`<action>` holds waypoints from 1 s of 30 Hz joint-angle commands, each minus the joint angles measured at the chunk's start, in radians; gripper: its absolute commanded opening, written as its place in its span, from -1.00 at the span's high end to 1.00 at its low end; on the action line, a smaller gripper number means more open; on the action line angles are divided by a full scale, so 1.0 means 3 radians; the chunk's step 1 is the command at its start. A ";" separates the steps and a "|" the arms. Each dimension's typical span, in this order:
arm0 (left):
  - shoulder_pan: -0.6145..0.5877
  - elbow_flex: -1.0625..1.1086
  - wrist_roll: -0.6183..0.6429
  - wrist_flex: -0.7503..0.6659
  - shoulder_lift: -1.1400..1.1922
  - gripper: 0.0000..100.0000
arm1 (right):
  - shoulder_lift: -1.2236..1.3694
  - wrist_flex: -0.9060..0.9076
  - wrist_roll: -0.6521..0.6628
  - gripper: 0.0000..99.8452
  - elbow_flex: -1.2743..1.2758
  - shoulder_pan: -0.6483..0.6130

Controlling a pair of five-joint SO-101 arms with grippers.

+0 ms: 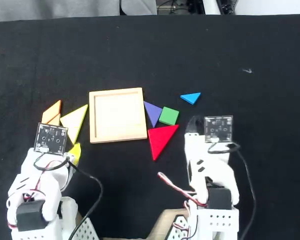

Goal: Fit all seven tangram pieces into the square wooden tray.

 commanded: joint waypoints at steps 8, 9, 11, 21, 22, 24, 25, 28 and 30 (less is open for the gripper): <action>-0.0018 0.0222 0.0578 -0.0910 -0.0005 0.54 | -0.0289 -0.0481 0.0010 0.70 -0.0064 0.0537; -0.0018 0.0207 0.0619 -0.0987 -0.0005 0.54 | -0.0289 -0.0506 0.0010 0.68 -0.0059 0.0496; -0.0018 0.0105 0.0675 -0.1054 -0.0005 0.54 | -0.0284 -0.0486 0.0000 0.72 -0.0013 0.0363; 0.0217 -0.0831 0.0696 -0.1002 0.0639 0.54 | -0.0279 -0.0061 0.0010 0.84 -0.0008 0.0143; 0.0243 -0.0918 0.0706 -0.1002 0.0880 0.54 | -0.0279 -0.0061 0.0010 0.85 -0.0008 0.0143; 0.0248 -0.1133 0.0721 -0.0972 0.1453 0.54 | -0.0279 -0.0056 0.0010 0.85 -0.0008 0.0143; 0.0248 -0.1266 0.0742 -0.0905 0.1754 0.54 | -0.0279 -0.0041 0.0010 0.85 -0.0008 0.0143; 0.0238 -0.1695 0.1013 -0.0496 0.2465 0.54 | -0.0284 0.0020 0.0010 0.85 -0.0008 0.0143; 0.0248 -0.1869 0.1156 -0.0245 0.2711 0.54 | -0.0284 0.0031 0.0010 0.85 -0.0008 0.0143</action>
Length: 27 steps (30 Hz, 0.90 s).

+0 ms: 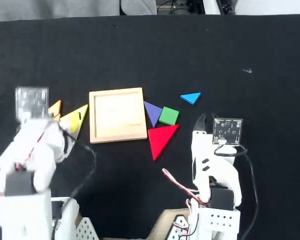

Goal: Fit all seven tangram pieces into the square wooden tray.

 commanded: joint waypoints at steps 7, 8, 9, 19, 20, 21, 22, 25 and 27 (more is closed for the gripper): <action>-0.0304 -0.0187 0.0302 -0.0107 0.0859 0.54 | -0.0279 0.0031 0.0015 0.84 -0.0013 -0.0031; -0.0371 -0.0120 0.0307 -0.0189 0.0915 0.54 | -0.0284 0.0072 0.0026 0.84 -0.0013 -0.0031; -0.0422 -0.0110 0.0312 -0.0220 0.0982 0.54 | -0.0284 0.0107 0.0072 0.84 -0.0023 -0.0041; -0.0509 -0.0146 0.0557 -0.0378 0.1698 0.54 | -0.0233 0.0373 0.0747 0.84 -0.0448 -0.0557; -0.0509 -0.0115 0.0578 -0.0440 0.1765 0.54 | -0.0171 0.0409 0.0752 0.84 -0.0545 -0.0598; -0.0509 -0.0074 0.0609 -0.0506 0.1831 0.54 | -0.0074 0.0440 0.0747 0.84 -0.0657 -0.0629; -0.0509 -0.0028 0.0634 -0.0583 0.1897 0.54 | 0.0069 0.0471 0.0747 0.84 -0.0775 -0.0660; -0.0514 0.0064 0.0665 -0.0777 0.2025 0.54 | 0.0724 0.0511 0.0736 0.84 -0.1261 -0.0685; -0.0514 0.0069 0.0670 -0.0813 0.2046 0.54 | 0.1291 0.0542 0.0736 0.84 -0.1634 -0.0690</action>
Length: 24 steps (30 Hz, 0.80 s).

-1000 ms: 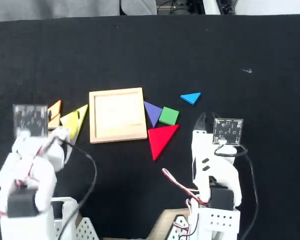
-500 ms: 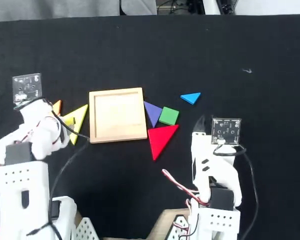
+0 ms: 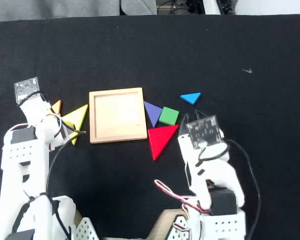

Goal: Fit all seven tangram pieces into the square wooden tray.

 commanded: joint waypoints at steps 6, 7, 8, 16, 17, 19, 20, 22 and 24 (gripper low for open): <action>-0.0028 0.0079 0.0266 -0.0297 0.0066 0.54 | 0.2473 0.0286 -0.0082 0.84 -0.1578 -0.0552; -0.0028 0.0110 0.0271 -0.0358 0.0066 0.54 | 0.2734 0.0281 -0.0097 0.84 -0.1670 -0.0624; -0.0028 0.0156 0.0271 -0.0419 0.0061 0.54 | 0.2989 0.0230 -0.0102 0.84 -0.1752 -0.0675; -0.0023 0.0294 0.0271 -0.0583 0.0051 0.54 | 0.4514 -0.0010 -0.0123 0.85 -0.2314 -0.0527; -0.0018 0.0294 0.0271 -0.0583 0.0046 0.54 | 0.4616 0.0015 -0.0123 0.85 -0.2345 -0.0532; -0.0008 0.0294 0.0271 -0.0583 0.0046 0.54 | 0.4733 0.0015 -0.0123 0.85 -0.2371 -0.0573; -0.0003 0.0294 0.0271 -0.0583 0.0051 0.54 | 0.4759 0.0005 -0.0123 0.85 -0.2371 -0.0588; 0.0003 0.0294 0.0271 -0.0583 0.0056 0.54 | 0.4800 0.0005 -0.0123 0.85 -0.2371 -0.0593; 0.0003 0.0294 0.0271 -0.0583 0.0066 0.54 | 0.4820 -0.0051 -0.0118 0.85 -0.2360 -0.0578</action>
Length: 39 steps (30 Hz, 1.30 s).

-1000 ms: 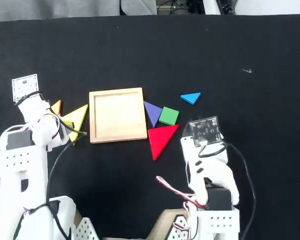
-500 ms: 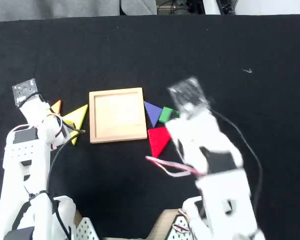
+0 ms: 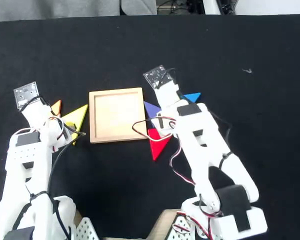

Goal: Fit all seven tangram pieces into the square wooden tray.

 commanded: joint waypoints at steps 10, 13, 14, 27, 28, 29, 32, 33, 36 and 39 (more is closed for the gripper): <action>0.0008 -0.0028 0.0036 -0.0061 0.0000 0.54 | 0.0437 -0.0240 0.0174 0.85 -0.0207 0.0189; 0.0008 -0.0028 0.0036 -0.0061 0.0000 0.54 | 0.0545 -0.0240 0.0286 0.85 -0.0228 0.0399; 0.0008 -0.0028 0.0036 -0.0061 0.0000 0.54 | 0.0570 -0.0235 0.0286 0.85 -0.0222 0.0460; 0.0008 -0.0033 0.0036 -0.0061 0.0000 0.54 | -0.0079 0.0235 0.1181 0.85 0.0294 0.0378; 0.0008 -0.0033 0.0036 -0.0061 0.0000 0.54 | -0.0182 0.0210 0.1146 0.85 0.0299 0.0409; 0.0008 -0.0033 0.0036 -0.0061 0.0000 0.54 | -0.0294 0.0153 0.1054 0.85 0.0294 0.0460; 0.0008 -0.0033 0.0036 -0.0061 0.0000 0.54 | -0.0591 -0.0087 0.0726 0.85 0.0294 0.0557; 0.0008 -0.0033 0.0036 -0.0061 0.0000 0.55 | -0.0642 -0.0138 0.0665 0.87 0.0304 0.0547; 0.0008 -0.0033 0.0036 -0.0061 0.0000 0.55 | -0.0621 -0.0189 0.0588 0.98 0.0233 0.0368; 0.0008 -0.0033 0.0036 -0.0066 0.0000 0.55 | -0.0401 -0.0169 0.0588 0.98 0.0069 0.0271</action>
